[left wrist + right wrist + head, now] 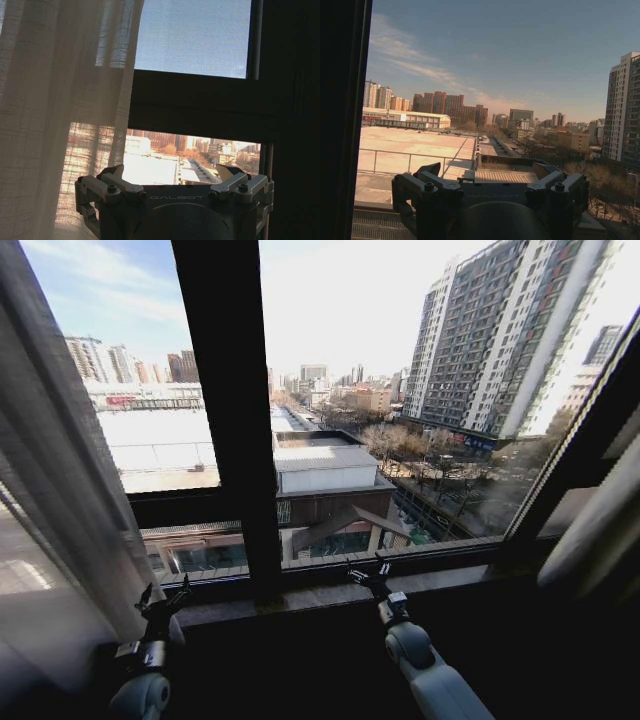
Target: Open the curtains by pulling them apart, changing their state from closed to fully open.
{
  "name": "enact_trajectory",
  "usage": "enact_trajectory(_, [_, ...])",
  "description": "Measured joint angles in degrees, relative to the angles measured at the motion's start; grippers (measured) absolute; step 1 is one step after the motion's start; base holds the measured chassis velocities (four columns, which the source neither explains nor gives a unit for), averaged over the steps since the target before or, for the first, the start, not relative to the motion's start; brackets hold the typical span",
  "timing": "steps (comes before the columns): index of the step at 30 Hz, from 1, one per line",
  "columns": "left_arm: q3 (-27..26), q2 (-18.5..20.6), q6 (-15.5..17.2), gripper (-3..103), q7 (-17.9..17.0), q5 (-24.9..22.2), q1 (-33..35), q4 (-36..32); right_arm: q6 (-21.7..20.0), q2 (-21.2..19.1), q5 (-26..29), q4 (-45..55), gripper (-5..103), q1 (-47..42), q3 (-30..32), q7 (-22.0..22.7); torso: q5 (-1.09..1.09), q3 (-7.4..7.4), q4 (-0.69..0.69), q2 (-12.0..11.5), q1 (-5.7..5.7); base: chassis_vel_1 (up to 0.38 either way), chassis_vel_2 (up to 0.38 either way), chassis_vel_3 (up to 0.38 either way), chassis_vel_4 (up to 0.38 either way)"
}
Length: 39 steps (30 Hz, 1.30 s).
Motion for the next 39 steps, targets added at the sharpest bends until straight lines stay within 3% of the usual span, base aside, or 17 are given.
enact_trajectory(19, [-0.02,0.01,0.0,100,-0.01,0.0,0.0,0.0,0.0,0.02,0.0,0.0,100,0.0,-0.02,-0.01,-0.02,0.0,0.0,0.0,0.0,0.008,0.005,-0.008,-0.007])
enact_trajectory(33, [-0.07,0.03,0.0,100,-0.04,0.0,0.0,0.01,0.0,0.04,0.0,0.01,100,0.0,-0.05,-0.03,-0.06,0.0,0.05,0.0,0.01,0.143,0.154,-0.138,-0.15])
enact_trajectory(39, [-0.05,0.02,0.0,100,-0.04,0.0,0.0,0.0,0.0,0.03,0.0,0.01,100,0.0,-0.05,-0.02,-0.01,0.0,0.0,0.0,0.01,0.019,0.027,-0.006,-0.013])
